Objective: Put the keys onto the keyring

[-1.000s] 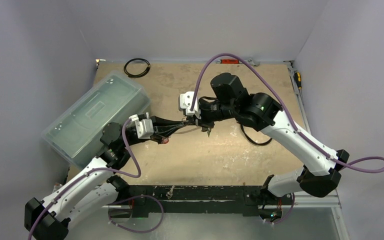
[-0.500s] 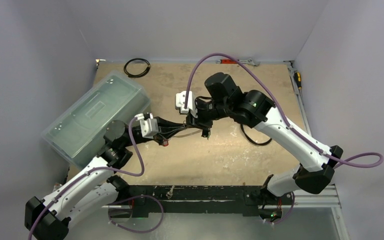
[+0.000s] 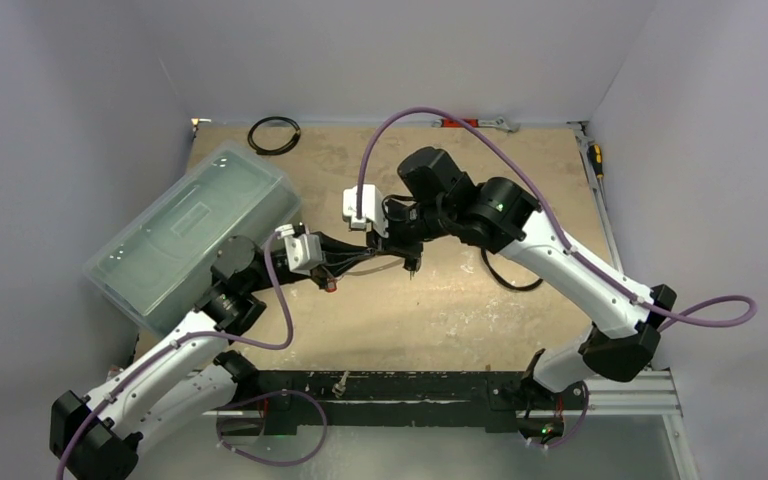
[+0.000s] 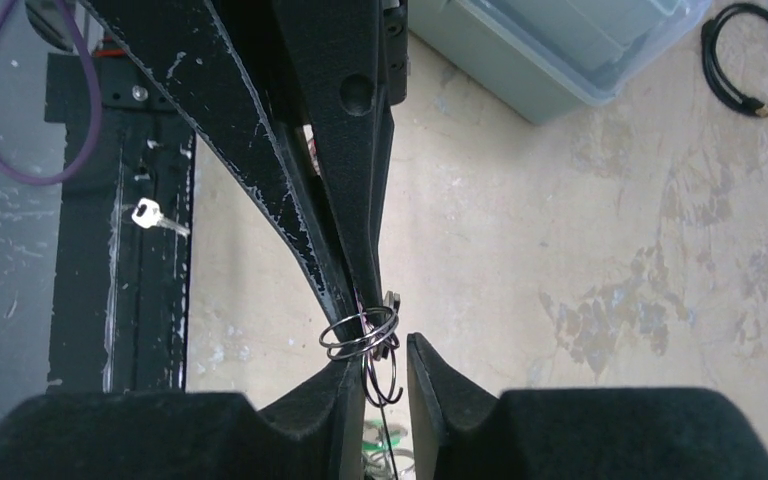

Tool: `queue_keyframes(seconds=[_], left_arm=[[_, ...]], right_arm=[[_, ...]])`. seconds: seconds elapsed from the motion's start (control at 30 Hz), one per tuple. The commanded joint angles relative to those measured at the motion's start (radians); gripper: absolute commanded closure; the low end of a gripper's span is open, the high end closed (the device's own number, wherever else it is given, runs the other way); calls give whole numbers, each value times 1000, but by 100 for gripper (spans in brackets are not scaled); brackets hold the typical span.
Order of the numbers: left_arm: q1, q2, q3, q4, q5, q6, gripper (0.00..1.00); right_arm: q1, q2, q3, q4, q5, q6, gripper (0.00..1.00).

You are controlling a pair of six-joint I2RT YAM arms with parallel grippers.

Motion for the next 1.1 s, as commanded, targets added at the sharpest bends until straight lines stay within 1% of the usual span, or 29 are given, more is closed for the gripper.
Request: queue_keyframes(seconds=[0.0, 0.27, 0.4, 0.5, 0.6, 0.7, 0.8, 0.9, 1.07], left_arm=[[-8, 35, 63, 12, -49, 49, 100], [-6, 51, 82, -55, -58, 91, 100], [-7, 69, 96, -94, -55, 109, 100], [-7, 73, 100, -107, -54, 116, 100], [-7, 69, 98, -105, -56, 118, 100], [-6, 60, 86, -77, -54, 99, 100], [-8, 49, 69, -32, -44, 70, 100], [-8, 33, 43, 32, -44, 31, 100], [-7, 22, 22, 81, -57, -7, 100]], right_arm=[[96, 42, 71, 108, -121, 59, 75], [137, 76, 116, 66, -48, 64, 73], [164, 118, 163, 30, -13, 64, 72], [189, 142, 194, 11, 18, 58, 72], [191, 138, 186, 15, 38, 55, 72], [191, 109, 165, 45, 75, 56, 72], [191, 57, 133, 111, 98, 59, 63], [191, -19, 68, 219, 105, 67, 55], [191, -135, -22, 355, 82, 75, 50]])
